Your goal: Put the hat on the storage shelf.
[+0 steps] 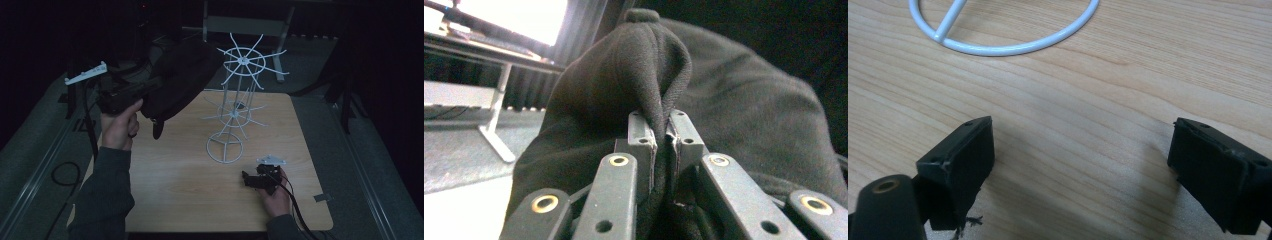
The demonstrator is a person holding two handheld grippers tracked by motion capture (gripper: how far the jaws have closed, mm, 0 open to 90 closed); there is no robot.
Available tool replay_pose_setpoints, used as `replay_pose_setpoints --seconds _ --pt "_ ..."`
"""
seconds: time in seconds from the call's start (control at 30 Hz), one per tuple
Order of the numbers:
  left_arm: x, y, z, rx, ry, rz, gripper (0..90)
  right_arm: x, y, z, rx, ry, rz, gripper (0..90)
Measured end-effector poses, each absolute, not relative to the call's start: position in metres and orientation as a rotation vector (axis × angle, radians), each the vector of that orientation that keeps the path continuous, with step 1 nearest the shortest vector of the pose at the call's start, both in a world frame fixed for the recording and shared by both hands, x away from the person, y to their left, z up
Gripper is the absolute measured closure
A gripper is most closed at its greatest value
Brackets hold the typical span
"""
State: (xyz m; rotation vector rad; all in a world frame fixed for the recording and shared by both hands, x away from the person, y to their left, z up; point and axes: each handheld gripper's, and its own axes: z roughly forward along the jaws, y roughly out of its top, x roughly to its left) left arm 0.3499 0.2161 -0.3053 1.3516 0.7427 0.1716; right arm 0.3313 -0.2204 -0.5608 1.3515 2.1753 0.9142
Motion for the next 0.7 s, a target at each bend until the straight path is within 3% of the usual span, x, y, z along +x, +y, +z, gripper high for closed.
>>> replay_pose_setpoints --seconds 0.33,0.7 --pt "0.356 0.211 -0.312 1.415 0.769 0.155 77.7 0.331 -0.221 -0.561 1.348 2.175 0.913 11.1" --pt "0.362 0.213 -0.326 1.414 0.812 0.109 60.8 0.331 -0.220 -0.561 1.351 2.175 0.913 11.1"
